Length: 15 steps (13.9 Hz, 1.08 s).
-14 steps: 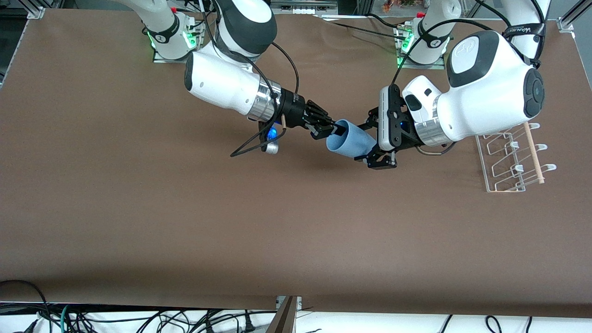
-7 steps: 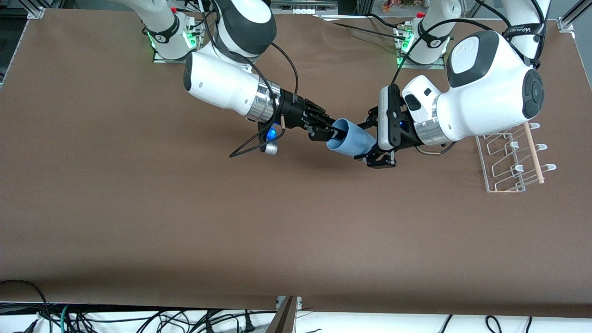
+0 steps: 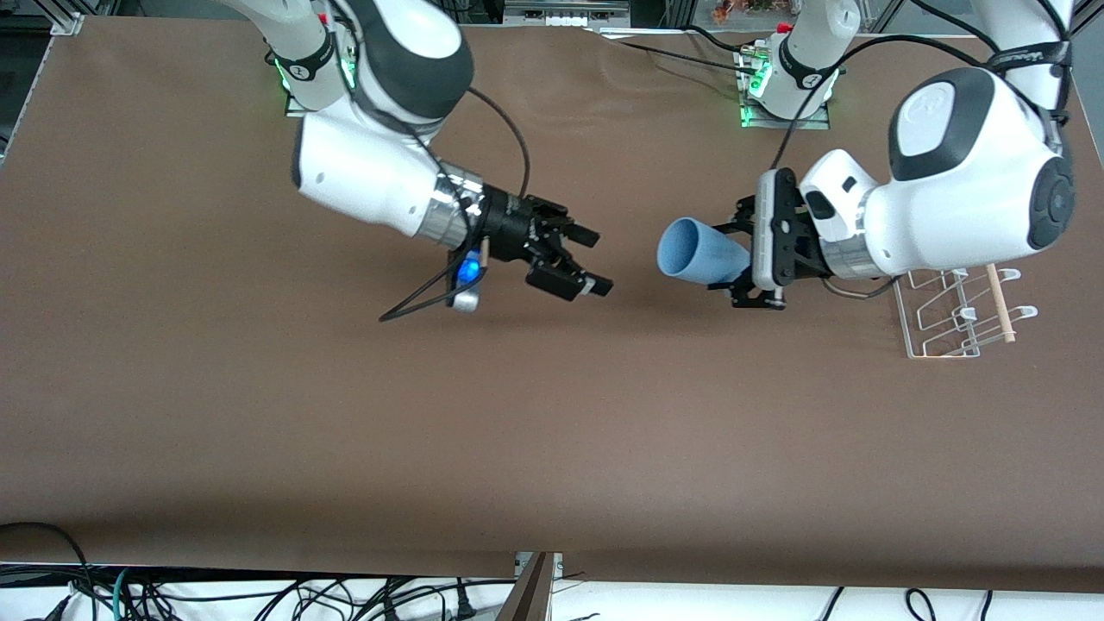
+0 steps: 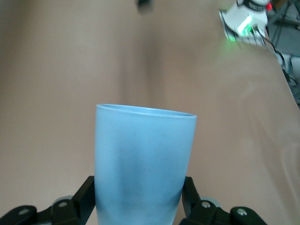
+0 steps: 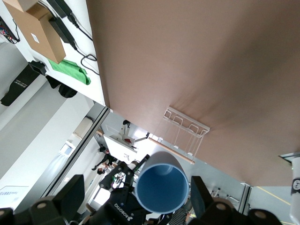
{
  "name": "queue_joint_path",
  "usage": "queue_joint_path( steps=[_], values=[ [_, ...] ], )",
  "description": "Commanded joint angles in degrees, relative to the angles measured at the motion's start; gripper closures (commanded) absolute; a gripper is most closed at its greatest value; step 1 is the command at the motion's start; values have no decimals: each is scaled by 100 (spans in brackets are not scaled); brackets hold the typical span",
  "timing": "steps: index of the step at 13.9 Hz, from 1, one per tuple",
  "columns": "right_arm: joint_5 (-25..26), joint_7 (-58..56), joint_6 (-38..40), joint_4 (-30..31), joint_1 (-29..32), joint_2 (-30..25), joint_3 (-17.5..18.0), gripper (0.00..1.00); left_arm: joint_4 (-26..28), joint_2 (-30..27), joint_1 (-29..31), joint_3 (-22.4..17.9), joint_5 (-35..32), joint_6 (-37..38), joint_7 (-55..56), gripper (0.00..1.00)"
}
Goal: Transfer cup to left arm and place on rack
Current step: 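Open the right gripper and withdraw while the left gripper carries the cup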
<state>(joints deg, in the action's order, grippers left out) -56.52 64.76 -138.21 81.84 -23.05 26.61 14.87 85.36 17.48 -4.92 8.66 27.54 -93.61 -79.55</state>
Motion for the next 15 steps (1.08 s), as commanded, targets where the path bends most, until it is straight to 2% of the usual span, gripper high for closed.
queue_joint_path(
  steps=[1,3,5,8,10,12,15],
  values=[
    [570,37,845,-63,545,-164,51,0,-90,-95,140,21,-922,605,79,90],
    [1175,-24,1207,-55,757,-323,34,0,-99,-95,272,12,-1625,905,211,90],
    [1878,-269,1733,-63,828,-420,-211,0,-108,-95,298,12,-2372,1072,438,90],
    [2740,-1077,2646,-37,819,-709,-580,0,-204,-34,237,48,-3953,1398,967,90],
    [3618,-1534,3271,-20,819,-937,-739,0,-195,71,281,4,-4378,1398,1029,90],
    [4199,-2262,3799,-2,880,-1122,-845,0,-204,98,316,-250,-4756,1521,1046,90],
    [4710,-3834,4153,409,1512,-1587,-854,0,-204,317,307,-348,-5546,1556,1511,90]
  ],
)
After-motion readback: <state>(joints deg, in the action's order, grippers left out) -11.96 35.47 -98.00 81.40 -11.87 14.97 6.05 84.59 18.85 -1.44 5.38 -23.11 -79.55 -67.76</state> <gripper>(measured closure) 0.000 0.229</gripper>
